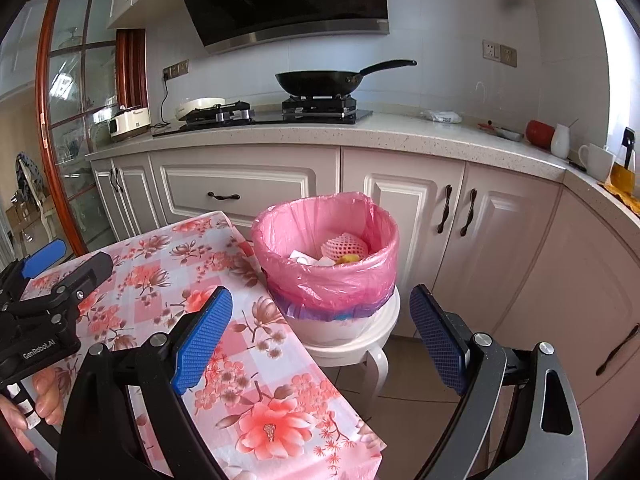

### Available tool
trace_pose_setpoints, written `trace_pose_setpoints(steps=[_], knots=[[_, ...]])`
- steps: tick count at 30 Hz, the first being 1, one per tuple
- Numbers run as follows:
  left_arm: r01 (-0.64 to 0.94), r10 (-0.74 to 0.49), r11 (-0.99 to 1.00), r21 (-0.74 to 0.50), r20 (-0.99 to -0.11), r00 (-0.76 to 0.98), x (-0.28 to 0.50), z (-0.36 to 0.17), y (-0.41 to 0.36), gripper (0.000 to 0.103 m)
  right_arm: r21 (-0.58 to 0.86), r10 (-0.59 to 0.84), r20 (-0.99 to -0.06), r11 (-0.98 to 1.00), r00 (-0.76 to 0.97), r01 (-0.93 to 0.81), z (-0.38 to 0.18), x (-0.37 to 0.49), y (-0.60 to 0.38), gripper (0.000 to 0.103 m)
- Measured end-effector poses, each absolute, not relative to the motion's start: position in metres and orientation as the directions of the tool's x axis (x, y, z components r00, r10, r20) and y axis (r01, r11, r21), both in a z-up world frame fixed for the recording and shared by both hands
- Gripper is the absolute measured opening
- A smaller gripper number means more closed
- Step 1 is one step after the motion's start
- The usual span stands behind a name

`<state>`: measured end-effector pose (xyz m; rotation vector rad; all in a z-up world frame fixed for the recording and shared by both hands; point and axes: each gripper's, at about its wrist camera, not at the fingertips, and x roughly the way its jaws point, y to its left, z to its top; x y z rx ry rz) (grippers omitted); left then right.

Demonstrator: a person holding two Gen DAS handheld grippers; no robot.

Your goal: Collect trash

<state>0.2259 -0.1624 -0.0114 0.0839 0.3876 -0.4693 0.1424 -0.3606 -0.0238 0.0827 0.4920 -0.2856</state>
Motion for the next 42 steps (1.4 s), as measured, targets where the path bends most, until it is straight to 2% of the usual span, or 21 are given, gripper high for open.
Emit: trace_pose_setpoints(steps=[16, 25, 42], knots=[[0.435, -0.413, 0.900, -0.028, -0.373, 0.831, 0.199, -0.021, -0.134, 0.098, 0.047, -0.263, -0.451, 0.947, 0.853, 0.317, -0.028, 0.117, -0.334, 0.085], [0.454, -0.441, 0.890, -0.050, -0.353, 0.826, 0.192, -0.023, -0.127, 0.098, 0.038, -0.275, -0.407, 0.948, 0.871, 0.317, -0.030, 0.106, -0.325, 0.085], [0.453, -0.435, 0.891, -0.038, -0.364, 0.824, 0.191, -0.030, -0.129, 0.098, 0.024, -0.273, -0.415, 0.950, 0.868, 0.310, -0.033, 0.106, -0.321, 0.085]])
